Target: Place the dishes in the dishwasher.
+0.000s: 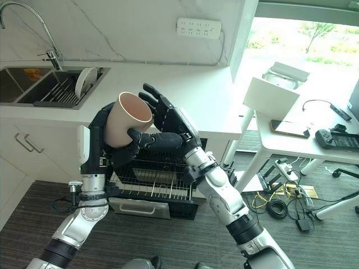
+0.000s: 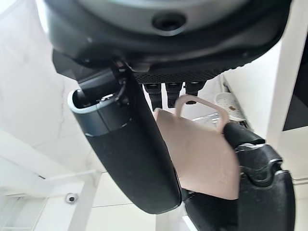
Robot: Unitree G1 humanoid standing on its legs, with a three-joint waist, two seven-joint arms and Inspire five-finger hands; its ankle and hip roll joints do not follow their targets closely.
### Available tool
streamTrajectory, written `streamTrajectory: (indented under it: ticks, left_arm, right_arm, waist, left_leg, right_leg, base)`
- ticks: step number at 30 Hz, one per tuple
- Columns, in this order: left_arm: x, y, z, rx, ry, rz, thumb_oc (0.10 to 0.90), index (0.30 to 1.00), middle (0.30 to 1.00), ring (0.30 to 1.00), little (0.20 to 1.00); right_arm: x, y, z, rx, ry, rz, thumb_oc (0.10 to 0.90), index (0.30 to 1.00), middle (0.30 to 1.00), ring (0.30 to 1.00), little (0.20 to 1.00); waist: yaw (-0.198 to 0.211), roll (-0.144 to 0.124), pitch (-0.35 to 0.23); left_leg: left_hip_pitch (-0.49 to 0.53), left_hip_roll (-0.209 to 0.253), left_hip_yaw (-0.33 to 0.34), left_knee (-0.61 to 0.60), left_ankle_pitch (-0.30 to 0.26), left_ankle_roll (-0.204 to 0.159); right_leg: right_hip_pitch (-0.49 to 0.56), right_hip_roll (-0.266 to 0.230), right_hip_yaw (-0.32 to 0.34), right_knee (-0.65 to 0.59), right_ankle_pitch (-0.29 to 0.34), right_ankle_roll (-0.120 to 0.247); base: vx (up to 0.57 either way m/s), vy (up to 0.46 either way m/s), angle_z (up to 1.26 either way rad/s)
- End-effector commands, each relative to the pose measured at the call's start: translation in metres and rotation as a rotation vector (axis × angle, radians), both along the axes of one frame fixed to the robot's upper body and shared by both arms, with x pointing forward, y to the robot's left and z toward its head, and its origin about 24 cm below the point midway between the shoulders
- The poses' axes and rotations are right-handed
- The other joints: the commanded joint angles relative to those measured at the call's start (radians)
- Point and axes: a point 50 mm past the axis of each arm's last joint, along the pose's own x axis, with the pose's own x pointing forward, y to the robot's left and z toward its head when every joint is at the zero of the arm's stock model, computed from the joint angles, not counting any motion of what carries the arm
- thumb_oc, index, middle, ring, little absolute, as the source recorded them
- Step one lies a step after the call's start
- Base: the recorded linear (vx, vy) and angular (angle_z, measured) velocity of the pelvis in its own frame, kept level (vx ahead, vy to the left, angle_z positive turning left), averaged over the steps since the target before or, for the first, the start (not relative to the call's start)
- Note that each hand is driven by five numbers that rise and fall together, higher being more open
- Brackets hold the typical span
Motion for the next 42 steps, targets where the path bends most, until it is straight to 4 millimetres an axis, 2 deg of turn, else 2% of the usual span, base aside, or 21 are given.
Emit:
streamTrajectory:
  ticks: [1,7,14,21,29,30,31,32,42]
  left_arm:
    - [0.007,-0.011,0.048,0.012,-0.228,-0.131,0.400,0.300,0.300,0.300,0.300]
    - [0.006,-0.016,0.046,0.010,-0.200,-0.196,0.400,0.300,0.300,0.300,0.300]
    - [0.007,-0.017,0.044,0.039,-0.136,-0.274,0.400,0.300,0.300,0.300,0.300]
    - [0.006,-0.020,0.042,0.065,-0.100,-0.336,0.400,0.300,0.300,0.300,0.300]
    - [0.008,-0.021,0.041,0.083,-0.083,-0.357,0.400,0.300,0.300,0.300,0.300]
    - [0.008,-0.022,0.041,0.085,-0.082,-0.359,0.400,0.300,0.300,0.300,0.300]
    - [0.008,-0.022,0.041,0.087,-0.082,-0.360,0.400,0.300,0.300,0.300,0.300]
    - [0.008,-0.023,0.041,0.090,-0.080,-0.361,0.400,0.300,0.300,0.300,0.300]
    - [0.010,-0.025,0.040,0.094,-0.064,-0.369,0.400,0.300,0.300,0.300,0.300]
  right_arm:
    - [-0.001,0.022,0.064,0.110,-0.255,0.124,0.800,0.900,0.900,0.900,0.900]
    - [-0.003,0.028,0.071,0.065,-0.283,0.183,0.800,0.900,0.900,0.900,0.900]
    - [-0.002,0.037,0.074,-0.028,-0.260,0.329,0.800,0.900,0.900,0.900,0.900]
    - [-0.004,0.049,0.064,-0.139,-0.223,0.467,0.800,0.900,0.900,0.900,0.900]
    - [-0.003,0.050,0.067,-0.149,-0.227,0.486,0.800,0.900,0.900,0.900,0.900]
    - [-0.003,0.050,0.068,-0.149,-0.233,0.483,0.536,0.505,0.505,0.505,0.505]
    - [-0.004,0.050,0.069,-0.149,-0.237,0.481,0.441,0.361,0.361,0.361,0.361]
    - [-0.004,0.050,0.069,-0.145,-0.244,0.475,0.400,0.300,0.300,0.300,0.300]
    - [-0.004,0.051,0.070,-0.130,-0.258,0.448,0.400,0.300,0.300,0.300,0.300]
  waist:
    - [0.014,-0.031,-0.057]
    - [0.021,-0.037,-0.057]
    - [0.033,-0.045,-0.055]
    - [0.040,-0.049,-0.058]
    - [0.044,-0.054,-0.054]
    - [0.044,-0.054,-0.053]
    - [0.044,-0.054,-0.054]
    - [0.044,-0.054,-0.053]
    - [0.046,-0.052,-0.051]
  left_leg:
    - [0.016,0.069,0.059,0.063,-0.147,-0.029]
    - [0.020,0.064,0.052,0.063,-0.150,-0.026]
    - [0.023,0.058,0.042,0.063,-0.149,-0.025]
    - [0.018,0.057,0.034,0.063,-0.146,-0.025]
    - [0.015,0.055,0.026,0.063,-0.141,-0.026]
    - [0.016,0.056,0.026,0.063,-0.141,-0.026]
    - [0.016,0.056,0.027,0.063,-0.141,-0.026]
    - [0.016,0.056,0.027,0.063,-0.140,-0.026]
    - [0.013,0.054,0.022,0.063,-0.137,-0.025]
  right_leg:
    - [0.047,-0.054,0.028,-0.017,-0.095,0.083]
    - [0.050,-0.056,0.026,-0.017,-0.095,0.083]
    - [0.054,-0.055,0.026,-0.017,-0.093,0.083]
    - [0.052,-0.056,0.022,-0.017,-0.089,0.085]
    - [0.052,-0.058,0.018,-0.017,-0.084,0.087]
    - [0.053,-0.058,0.018,-0.017,-0.083,0.087]
    - [0.053,-0.058,0.017,-0.017,-0.083,0.087]
    - [0.053,-0.058,0.017,-0.017,-0.081,0.088]
    - [0.052,-0.059,0.015,-0.017,-0.080,0.087]
  base:
    - [0.00,0.000,0.00]
    - [0.00,-0.003,0.01]
    - [0.03,-0.012,0.04]
    - [0.00,0.000,0.00]
    - [0.00,-0.007,0.03]
    - [0.00,-0.005,0.06]
    - [0.00,-0.005,0.06]
    - [0.00,-0.004,0.06]
    - [0.00,-0.001,0.01]
